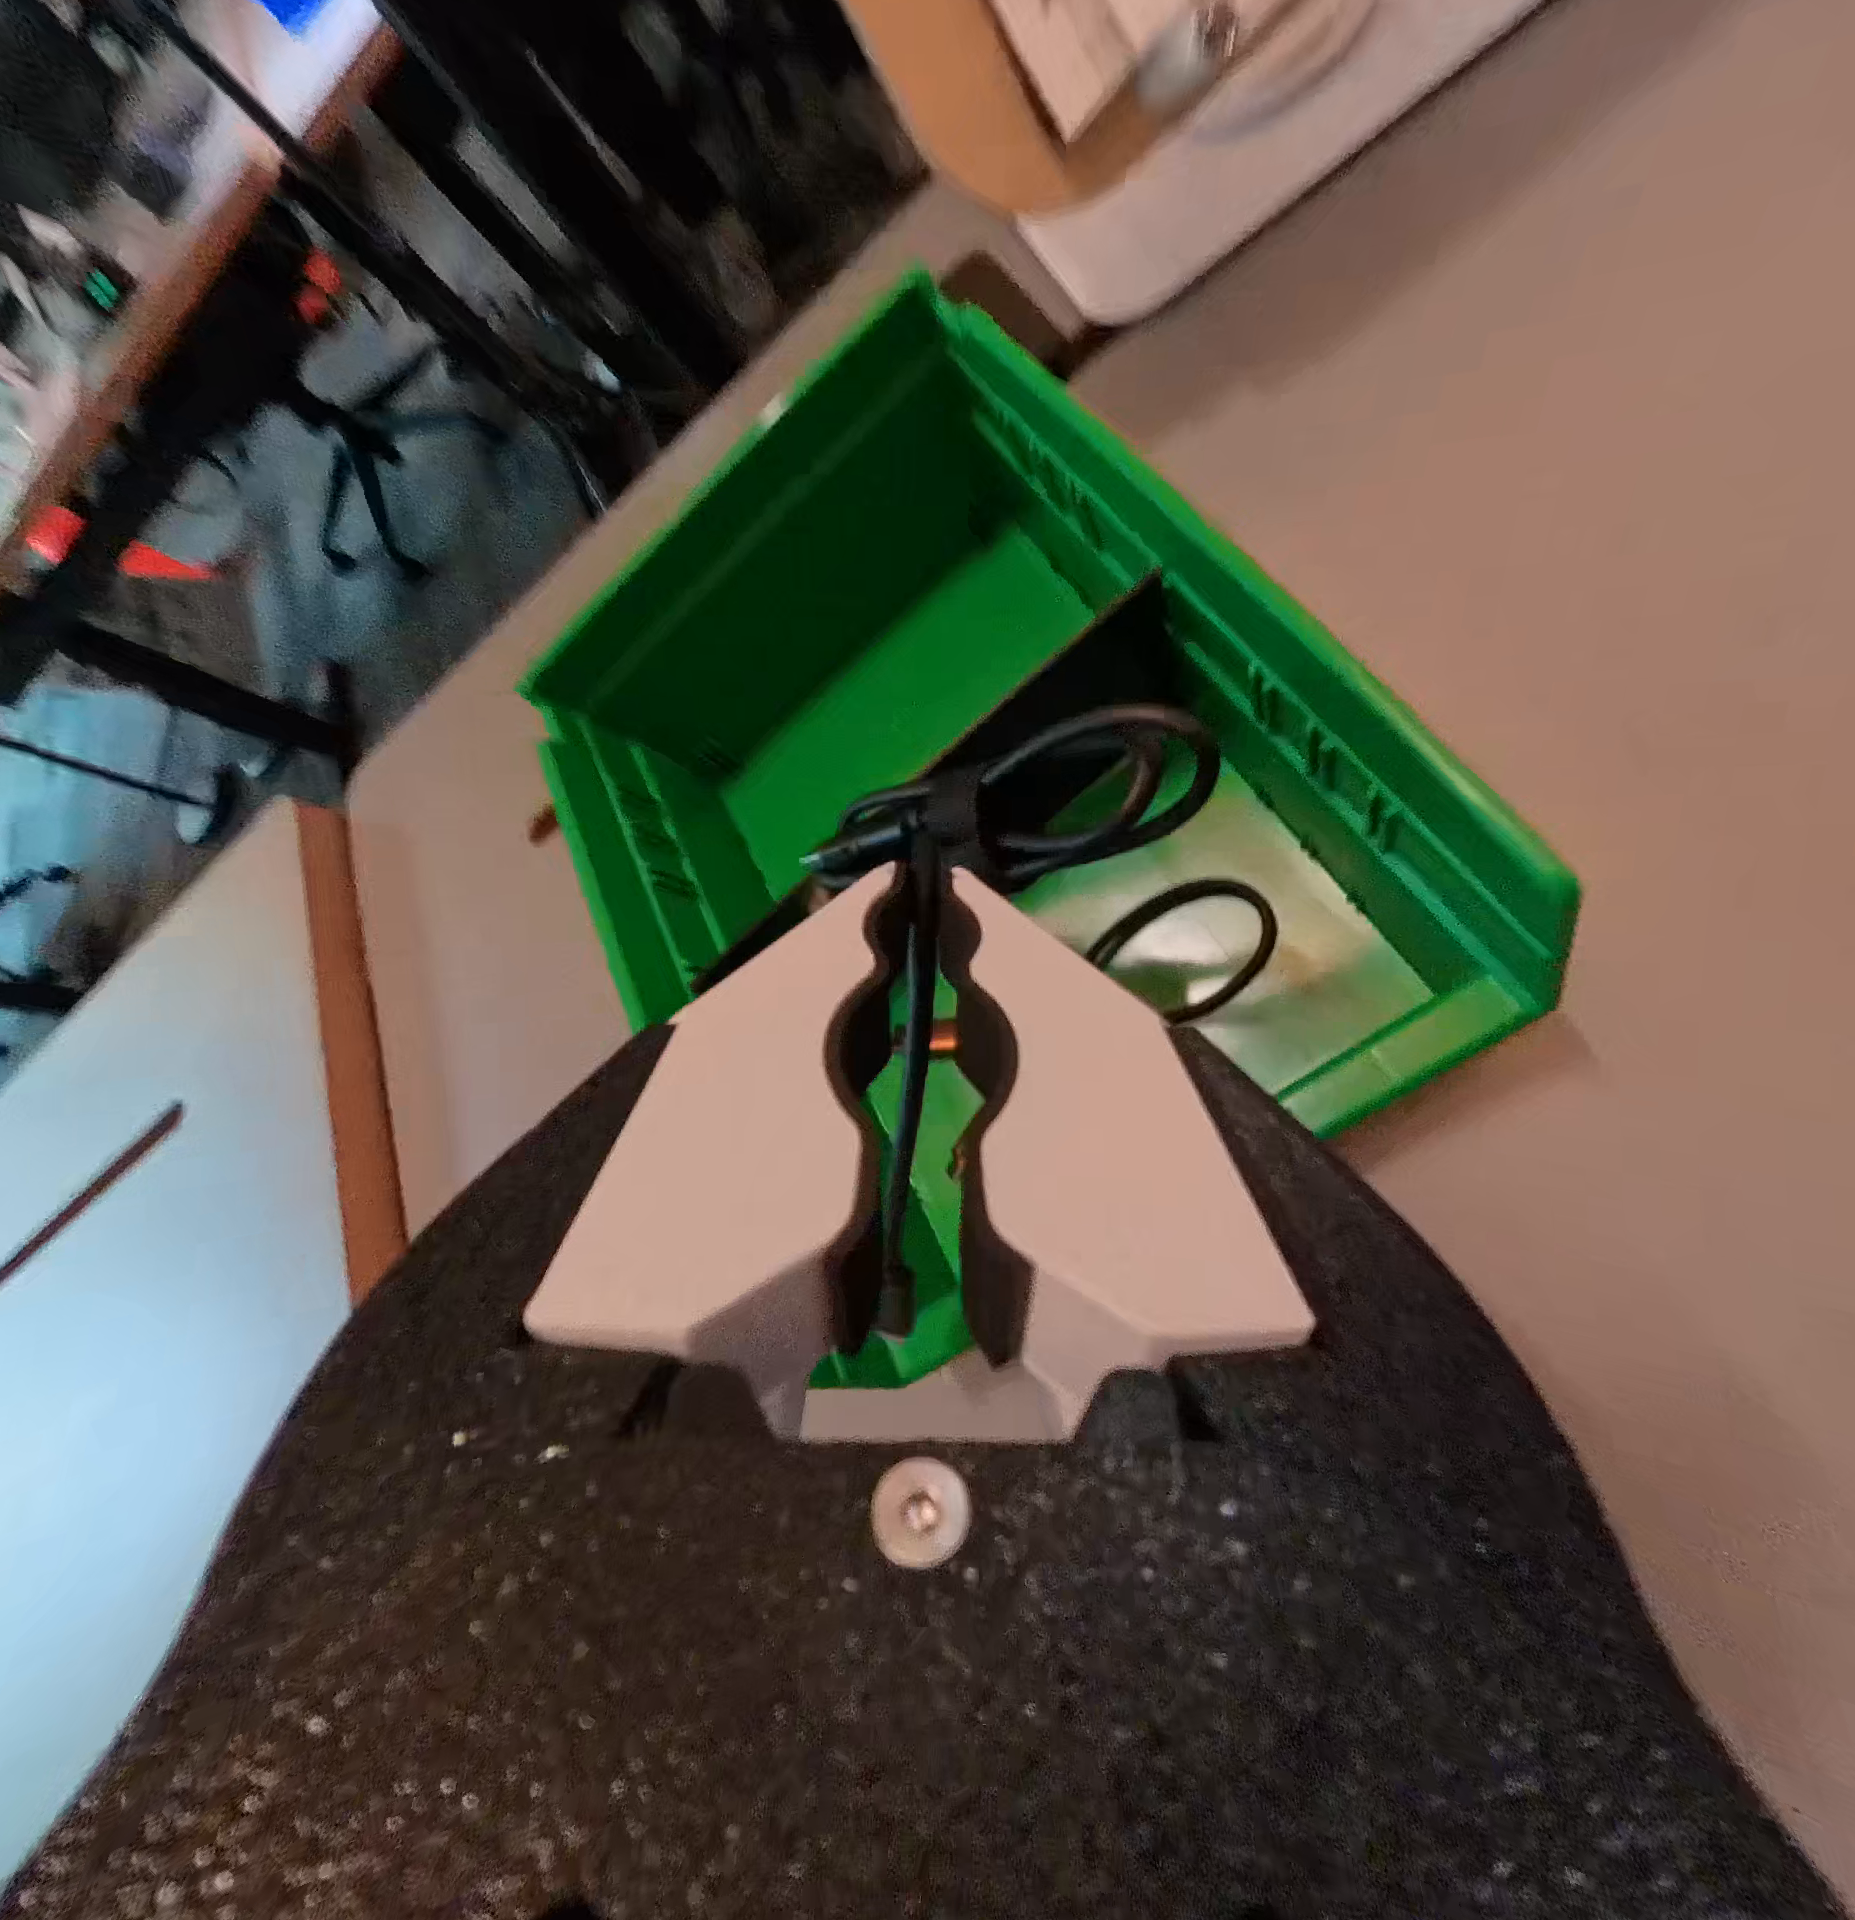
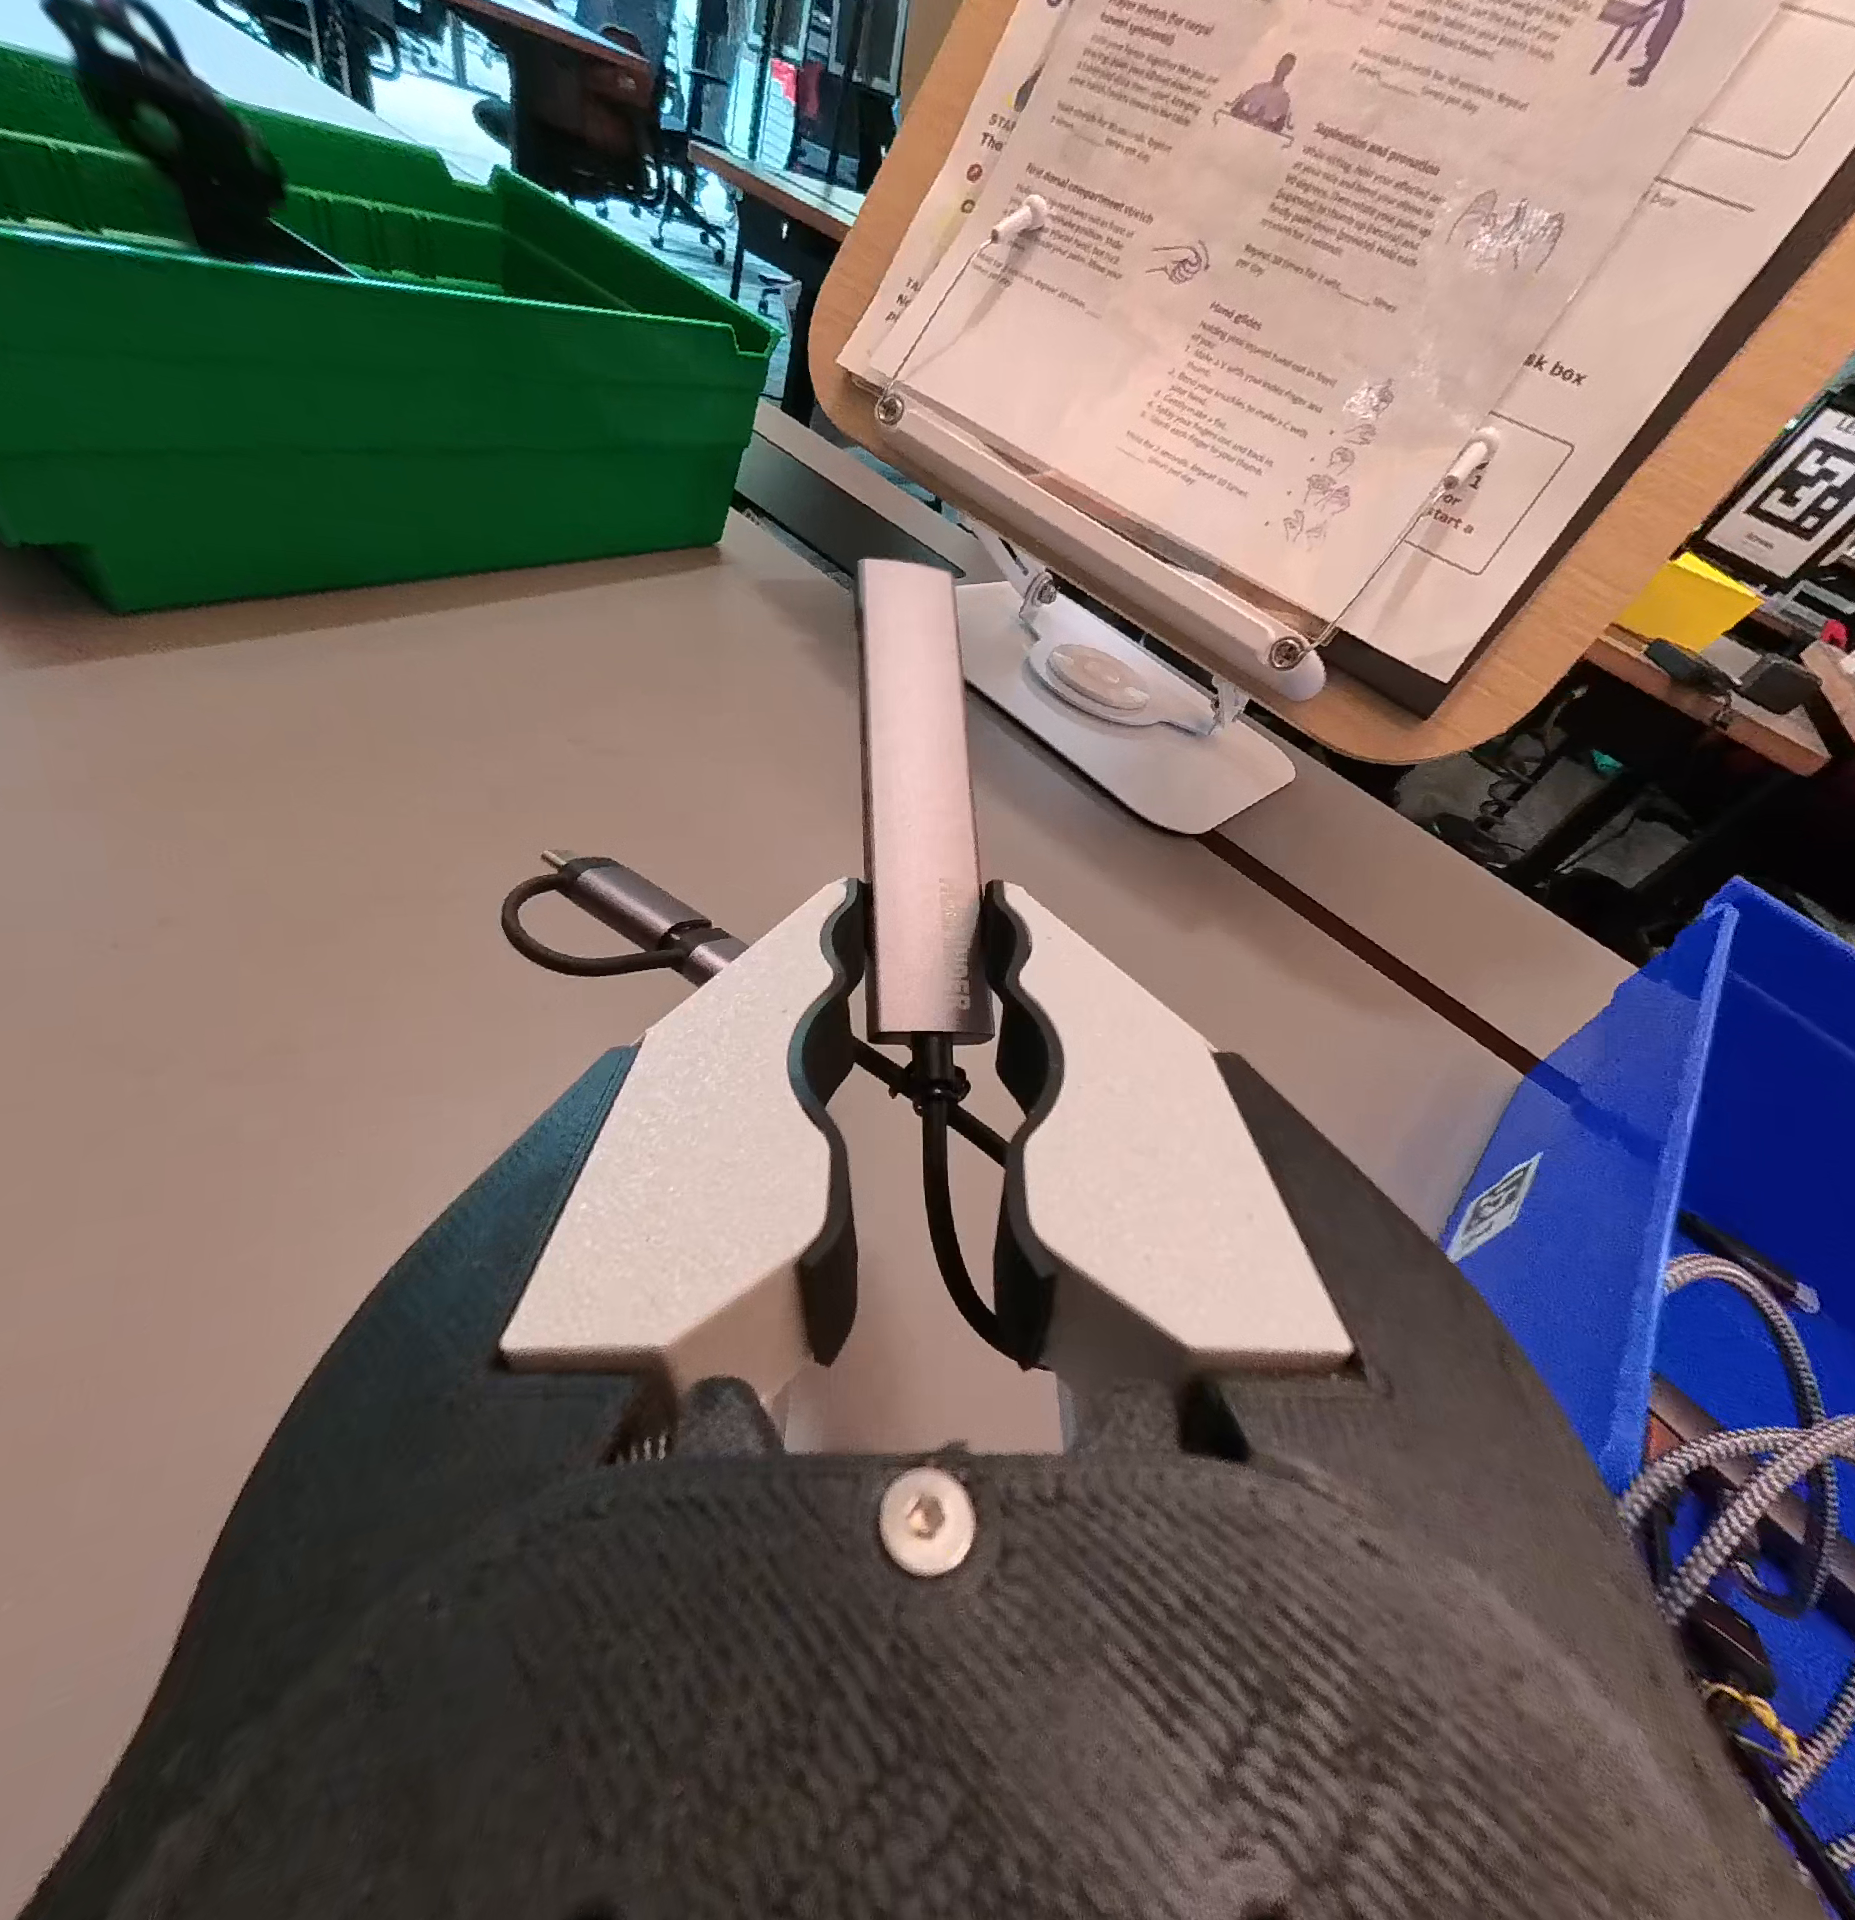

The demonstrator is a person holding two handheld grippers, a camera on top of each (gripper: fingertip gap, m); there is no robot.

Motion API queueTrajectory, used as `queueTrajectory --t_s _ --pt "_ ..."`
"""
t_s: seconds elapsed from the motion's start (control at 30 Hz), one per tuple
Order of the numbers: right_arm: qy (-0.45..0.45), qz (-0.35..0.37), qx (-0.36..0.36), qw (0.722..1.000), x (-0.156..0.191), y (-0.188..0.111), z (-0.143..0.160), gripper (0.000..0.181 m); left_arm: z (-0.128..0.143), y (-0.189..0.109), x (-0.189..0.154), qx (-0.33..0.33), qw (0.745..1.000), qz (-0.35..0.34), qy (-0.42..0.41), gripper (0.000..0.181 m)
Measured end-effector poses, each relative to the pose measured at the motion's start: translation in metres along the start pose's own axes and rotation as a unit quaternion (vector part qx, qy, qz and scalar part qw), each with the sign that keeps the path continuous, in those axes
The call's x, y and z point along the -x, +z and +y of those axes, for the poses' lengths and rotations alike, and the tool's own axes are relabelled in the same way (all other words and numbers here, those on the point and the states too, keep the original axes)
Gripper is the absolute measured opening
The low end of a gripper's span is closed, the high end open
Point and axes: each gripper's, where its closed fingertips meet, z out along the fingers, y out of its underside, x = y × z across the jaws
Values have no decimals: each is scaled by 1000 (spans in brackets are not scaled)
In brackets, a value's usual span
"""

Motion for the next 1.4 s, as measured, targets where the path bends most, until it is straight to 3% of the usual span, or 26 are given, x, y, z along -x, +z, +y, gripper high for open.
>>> queueTrajectory --t_s 0.03,0.13,0.27,0.37,0.47,0.63,0.67,0.73,0.83,0.9,0.97,1.03,1.13,1.3,1.4 --pt "-1 1 1 1000 -1 0 0 21 -8 -9 1 -20 1000 -2 3 2" --pt "-1 11 -3 1000 -6 -3 -2 21 -45 -41 -22 -110 993 49 15 2" --pt "17 18 -2 1000 -13 -4 1 21 -82 -74 -112 -236 941 196 145 2" --pt "27 23 -3 999 -18 -6 2 21 -82 -70 -185 -261 901 258 231 2" --pt "32 25 -3 999 -21 -7 3 21 -76 -55 -244 -294 858 261 331 2" --pt "41 24 -2 999 -22 -6 8 21 -50 -48 -300 -321 799 322 394 2" --pt "42 24 -1 999 -23 -6 8 21 -46 -49 -302 -320 799 334 383 2" --pt "44 24 -1 999 -23 -6 8 21 -40 -48 -297 -304 820 346 341 25" --pt "46 26 -4 999 -24 -7 7 21 -32 -42 -273 -259 878 326 235 36" --pt "46 28 -5 999 -26 -8 6 21 -27 -40 -252 -214 923 301 104 38" --pt "49 28 -7 998 -27 -9 5 21 -12 -38 -238 -140 939 304 -77 43" --pt "55 27 -8 998 -27 -9 5 21 5 -37 -242 -74 914 337 -213 56" --pt "59 26 -5 998 -28 -9 6 21 24 -26 -255 -19 880 369 -297 72" --pt "52 20 -5 998 -24 -8 6 21 5 -14 -261 -17 805 431 -408 68" --pt "50 17 -1 999 -23 -7 8 21 -7 -5 -262 -16 780 456 -429 68"
